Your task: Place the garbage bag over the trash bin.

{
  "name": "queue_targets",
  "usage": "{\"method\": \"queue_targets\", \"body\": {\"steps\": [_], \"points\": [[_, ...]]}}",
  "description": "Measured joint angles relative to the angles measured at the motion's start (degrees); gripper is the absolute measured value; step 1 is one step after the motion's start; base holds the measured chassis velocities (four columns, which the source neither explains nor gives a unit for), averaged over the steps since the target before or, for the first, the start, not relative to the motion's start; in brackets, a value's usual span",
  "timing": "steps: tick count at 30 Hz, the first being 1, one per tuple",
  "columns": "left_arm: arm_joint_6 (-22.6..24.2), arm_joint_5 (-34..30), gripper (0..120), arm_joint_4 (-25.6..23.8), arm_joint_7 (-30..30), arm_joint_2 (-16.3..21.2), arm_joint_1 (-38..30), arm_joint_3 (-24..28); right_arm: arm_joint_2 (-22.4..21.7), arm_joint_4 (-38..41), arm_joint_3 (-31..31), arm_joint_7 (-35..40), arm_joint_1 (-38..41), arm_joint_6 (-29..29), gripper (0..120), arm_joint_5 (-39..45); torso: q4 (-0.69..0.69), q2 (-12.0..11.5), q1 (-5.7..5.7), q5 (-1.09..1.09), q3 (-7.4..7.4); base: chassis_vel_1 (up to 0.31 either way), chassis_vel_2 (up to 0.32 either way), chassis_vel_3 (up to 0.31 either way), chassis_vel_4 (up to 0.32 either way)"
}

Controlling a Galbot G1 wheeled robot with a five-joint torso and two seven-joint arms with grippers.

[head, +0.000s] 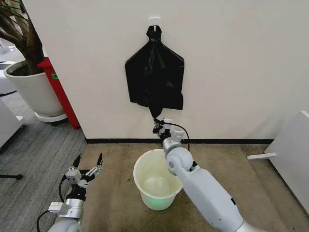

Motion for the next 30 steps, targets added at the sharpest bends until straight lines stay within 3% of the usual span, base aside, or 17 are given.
{"method": "queue_targets", "body": {"steps": [15,24,27,30], "points": [[0.1,-1.6,100,-1.4,-1.3,1.7,-1.7,0.6,-5.4,15.0,6.0,-2.1,1.9,-2.4,58,-2.3,0.00,0.0,0.00,-0.01,0.00,0.000,0.000,0.000,0.000],[0.7,-3.9,100,-4.4,-1.9,3.8,-3.0,0.5,-7.0,18.2,6.7,-4.1,-0.9,-2.8,86,-3.0,0.00,0.0,0.00,-0.01,0.00,0.000,0.000,0.000,0.000],[1.6,-6.6,100,-7.1,-2.9,5.9,-4.1,1.1,-7.5,18.1,7.3,-4.9,-0.1,-2.8,98,-4.3,0.01,0.0,0.00,-0.01,0.00,0.000,0.000,0.000,0.000],[3.1,-10.8,100,-10.6,-4.3,9.2,-5.6,2.2,-8.7,17.5,7.3,-5.0,3.1,-2.8,100,-5.2,-0.01,0.0,0.00,0.00,0.00,0.000,0.000,0.000,0.000]]}}
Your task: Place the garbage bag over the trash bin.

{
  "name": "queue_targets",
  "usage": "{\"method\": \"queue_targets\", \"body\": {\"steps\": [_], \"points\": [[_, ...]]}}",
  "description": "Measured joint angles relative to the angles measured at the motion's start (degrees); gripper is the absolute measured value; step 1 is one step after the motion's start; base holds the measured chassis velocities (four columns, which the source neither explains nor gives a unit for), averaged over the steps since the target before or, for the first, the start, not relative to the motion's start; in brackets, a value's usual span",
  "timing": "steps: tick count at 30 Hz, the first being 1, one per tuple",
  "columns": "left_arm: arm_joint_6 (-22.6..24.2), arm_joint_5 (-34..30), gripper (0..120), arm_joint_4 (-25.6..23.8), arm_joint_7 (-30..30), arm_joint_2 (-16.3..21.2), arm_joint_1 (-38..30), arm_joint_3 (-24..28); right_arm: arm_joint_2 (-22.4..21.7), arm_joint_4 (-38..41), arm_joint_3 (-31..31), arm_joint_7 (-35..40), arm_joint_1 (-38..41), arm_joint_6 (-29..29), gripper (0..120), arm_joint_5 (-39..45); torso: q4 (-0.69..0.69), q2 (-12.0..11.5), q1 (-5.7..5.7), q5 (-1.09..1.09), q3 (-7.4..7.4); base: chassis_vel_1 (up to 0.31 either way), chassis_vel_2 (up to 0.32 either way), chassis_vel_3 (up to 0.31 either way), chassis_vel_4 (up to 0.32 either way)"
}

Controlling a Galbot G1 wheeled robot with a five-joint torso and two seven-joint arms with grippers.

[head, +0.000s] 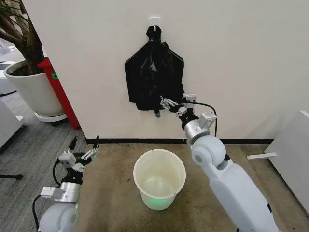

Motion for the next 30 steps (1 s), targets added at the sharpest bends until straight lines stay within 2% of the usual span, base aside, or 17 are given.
{"method": "queue_targets", "body": {"steps": [1,6,12,14,20,26,30], "points": [[0.0,0.0,100,0.0,0.0,0.0,0.0,0.0,0.0,0.0,0.0,0.0,0.0,0.0,100,0.0,0.00,0.0,0.00,0.00,0.00,0.000,0.000,0.000,0.000],[2.6,-3.6,100,-4.6,-1.3,5.9,-2.3,0.4,-1.3,-2.7,-3.7,2.8,7.7,-0.9,100,-1.5,0.00,0.0,0.00,-0.01,0.00,0.000,0.000,0.000,0.000],[2.8,-4.0,100,-5.0,-2.2,10.0,-3.5,0.2,-0.5,-6.9,-8.3,6.2,15.0,-2.4,100,0.2,0.02,0.0,0.00,-0.01,0.01,0.000,0.000,0.000,0.000],[2.8,-4.1,99,-5.0,-2.4,11.6,-4.1,0.0,0.5,-11.0,-10.3,7.5,19.6,-2.7,100,0.5,0.02,0.0,0.00,-0.02,0.01,0.000,0.000,0.000,0.000],[2.8,-4.3,99,-4.8,-2.5,11.7,-4.3,-0.2,2.4,-18.4,-13.0,12.2,26.8,-5.4,100,1.6,0.02,0.0,0.00,-0.02,0.01,0.000,0.000,0.000,0.000],[2.7,-3.9,99,-4.6,-2.2,10.8,-3.8,-0.1,3.6,-19.5,-13.6,15.2,27.9,-8.2,100,2.3,0.02,0.0,0.00,-0.01,0.01,0.000,0.000,0.000,0.000],[2.4,-3.4,99,-4.2,-1.7,10.3,-3.2,-0.1,7.5,-22.8,-14.7,21.2,30.4,-12.3,100,2.8,0.02,0.0,0.00,-0.01,0.00,0.000,0.000,0.000,0.000]]}}
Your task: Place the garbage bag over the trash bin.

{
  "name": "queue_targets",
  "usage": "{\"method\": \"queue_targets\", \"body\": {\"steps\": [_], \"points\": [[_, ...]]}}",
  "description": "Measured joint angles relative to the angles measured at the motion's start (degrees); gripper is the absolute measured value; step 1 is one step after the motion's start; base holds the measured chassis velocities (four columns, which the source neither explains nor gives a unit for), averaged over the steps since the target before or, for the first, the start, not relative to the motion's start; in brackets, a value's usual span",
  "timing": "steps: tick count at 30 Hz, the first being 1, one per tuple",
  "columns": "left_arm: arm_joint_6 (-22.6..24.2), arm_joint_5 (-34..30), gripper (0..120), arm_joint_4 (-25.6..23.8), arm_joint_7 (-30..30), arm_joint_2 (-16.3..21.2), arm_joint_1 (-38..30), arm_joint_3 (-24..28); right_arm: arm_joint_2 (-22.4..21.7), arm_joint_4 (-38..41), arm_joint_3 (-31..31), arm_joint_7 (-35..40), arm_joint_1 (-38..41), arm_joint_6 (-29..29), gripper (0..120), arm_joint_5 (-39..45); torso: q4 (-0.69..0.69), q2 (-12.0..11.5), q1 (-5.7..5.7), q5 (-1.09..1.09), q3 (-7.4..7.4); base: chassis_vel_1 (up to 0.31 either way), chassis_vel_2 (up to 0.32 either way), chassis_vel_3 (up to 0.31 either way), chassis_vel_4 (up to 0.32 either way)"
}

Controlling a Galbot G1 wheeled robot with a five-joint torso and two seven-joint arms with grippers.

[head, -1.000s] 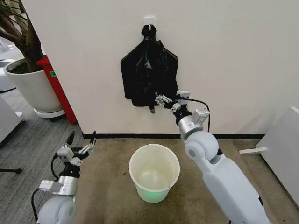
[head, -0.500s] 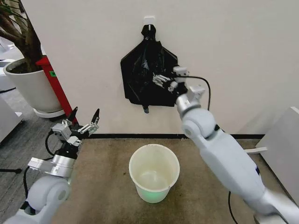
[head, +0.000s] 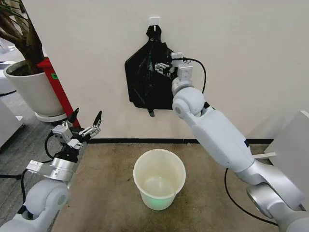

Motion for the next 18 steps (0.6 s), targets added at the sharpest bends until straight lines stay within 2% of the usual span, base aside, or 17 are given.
{"method": "queue_targets", "body": {"steps": [12,18], "points": [[-0.6,1.4,99,0.1,0.6,-1.2,1.3,0.0,4.8,-4.5,-2.1,7.8,2.8,-5.4,100,-1.2,-0.01,0.0,0.00,0.00,0.00,0.000,0.000,0.000,0.000],[-0.8,1.5,99,-0.2,0.7,-1.2,1.6,-0.5,5.0,-4.7,-2.5,10.7,1.6,-6.7,81,-2.3,-0.01,0.0,0.00,0.01,0.00,0.000,0.000,0.000,0.000]]}}
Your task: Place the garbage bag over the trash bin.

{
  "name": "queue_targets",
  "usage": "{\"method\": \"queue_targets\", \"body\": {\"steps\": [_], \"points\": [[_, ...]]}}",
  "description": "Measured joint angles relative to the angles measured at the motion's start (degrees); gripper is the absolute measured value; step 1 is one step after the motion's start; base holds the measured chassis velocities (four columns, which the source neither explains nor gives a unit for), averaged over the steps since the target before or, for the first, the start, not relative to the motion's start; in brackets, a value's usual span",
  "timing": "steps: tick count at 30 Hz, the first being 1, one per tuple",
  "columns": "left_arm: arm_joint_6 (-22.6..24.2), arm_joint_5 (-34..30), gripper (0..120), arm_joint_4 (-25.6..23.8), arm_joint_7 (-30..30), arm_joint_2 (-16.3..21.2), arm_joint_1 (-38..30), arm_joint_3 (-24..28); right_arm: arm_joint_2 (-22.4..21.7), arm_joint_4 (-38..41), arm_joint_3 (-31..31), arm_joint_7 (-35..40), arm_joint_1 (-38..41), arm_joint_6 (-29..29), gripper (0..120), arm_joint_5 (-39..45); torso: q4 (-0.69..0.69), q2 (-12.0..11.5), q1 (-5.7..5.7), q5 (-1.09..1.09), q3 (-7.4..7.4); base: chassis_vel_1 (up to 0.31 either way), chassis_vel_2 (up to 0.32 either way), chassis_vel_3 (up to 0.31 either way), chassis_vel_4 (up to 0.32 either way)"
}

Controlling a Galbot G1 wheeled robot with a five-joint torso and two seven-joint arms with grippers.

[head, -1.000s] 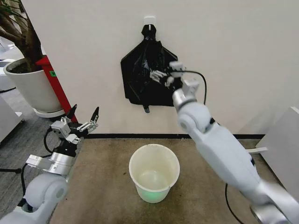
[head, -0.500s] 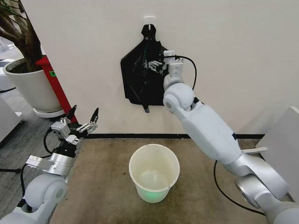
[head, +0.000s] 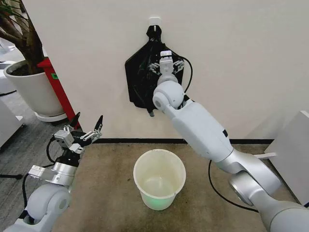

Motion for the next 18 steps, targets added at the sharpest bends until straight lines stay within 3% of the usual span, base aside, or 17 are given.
{"method": "queue_targets", "body": {"steps": [18], "points": [[0.2,0.2,99,0.5,0.1,-0.1,-0.6,0.4,-2.0,5.4,0.0,1.9,-3.2,-0.9,13,0.1,0.01,0.0,0.00,0.00,0.00,0.000,0.000,0.000,0.000]]}}
